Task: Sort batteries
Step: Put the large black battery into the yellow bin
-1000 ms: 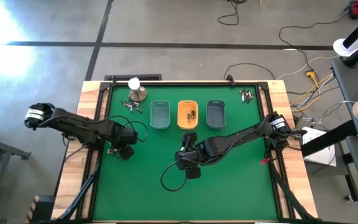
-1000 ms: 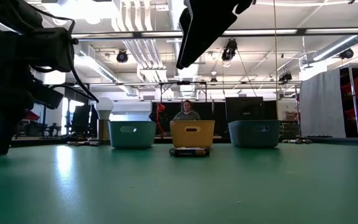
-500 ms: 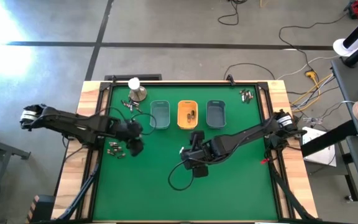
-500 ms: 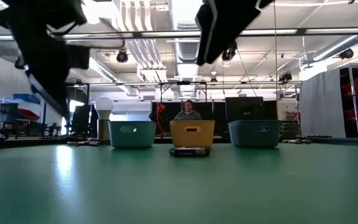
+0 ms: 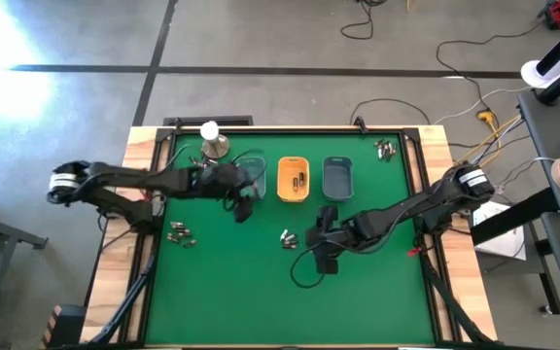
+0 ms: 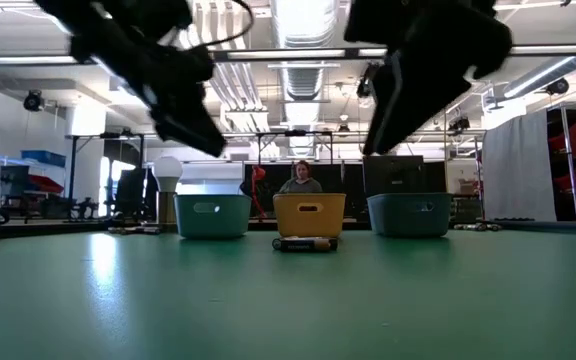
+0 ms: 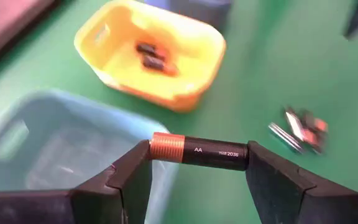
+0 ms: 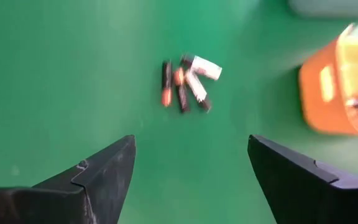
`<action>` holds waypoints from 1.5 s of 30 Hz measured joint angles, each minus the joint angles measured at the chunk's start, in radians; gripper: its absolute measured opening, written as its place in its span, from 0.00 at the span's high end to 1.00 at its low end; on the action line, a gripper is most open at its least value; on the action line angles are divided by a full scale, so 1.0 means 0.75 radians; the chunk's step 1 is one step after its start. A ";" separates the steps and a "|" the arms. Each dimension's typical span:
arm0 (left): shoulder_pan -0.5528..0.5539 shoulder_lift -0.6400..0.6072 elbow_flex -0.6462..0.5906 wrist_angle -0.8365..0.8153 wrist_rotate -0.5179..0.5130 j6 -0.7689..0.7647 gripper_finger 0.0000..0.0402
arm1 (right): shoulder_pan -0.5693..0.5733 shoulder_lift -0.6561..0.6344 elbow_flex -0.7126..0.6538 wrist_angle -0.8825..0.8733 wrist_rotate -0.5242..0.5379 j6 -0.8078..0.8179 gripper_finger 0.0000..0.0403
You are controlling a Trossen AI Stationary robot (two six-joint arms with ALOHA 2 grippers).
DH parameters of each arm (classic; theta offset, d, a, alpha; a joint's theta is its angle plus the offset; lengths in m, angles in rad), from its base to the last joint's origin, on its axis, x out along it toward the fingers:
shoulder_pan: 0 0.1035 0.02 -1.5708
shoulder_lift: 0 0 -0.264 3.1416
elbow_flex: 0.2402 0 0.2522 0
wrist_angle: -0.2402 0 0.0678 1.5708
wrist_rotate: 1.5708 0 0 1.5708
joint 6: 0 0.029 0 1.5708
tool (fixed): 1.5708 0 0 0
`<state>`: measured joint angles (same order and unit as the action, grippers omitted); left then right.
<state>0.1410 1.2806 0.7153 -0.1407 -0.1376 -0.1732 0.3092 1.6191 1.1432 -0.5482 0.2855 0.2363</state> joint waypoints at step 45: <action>0.305 1.180 1.180 -0.676 0.300 0.569 0.49 | 0.132 -0.131 -0.316 -0.042 -0.007 0.434 0.24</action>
<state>0.3695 2.1655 1.6005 -0.6475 0.0871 0.2535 0.4082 1.5211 0.9058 -0.5795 0.2802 0.5618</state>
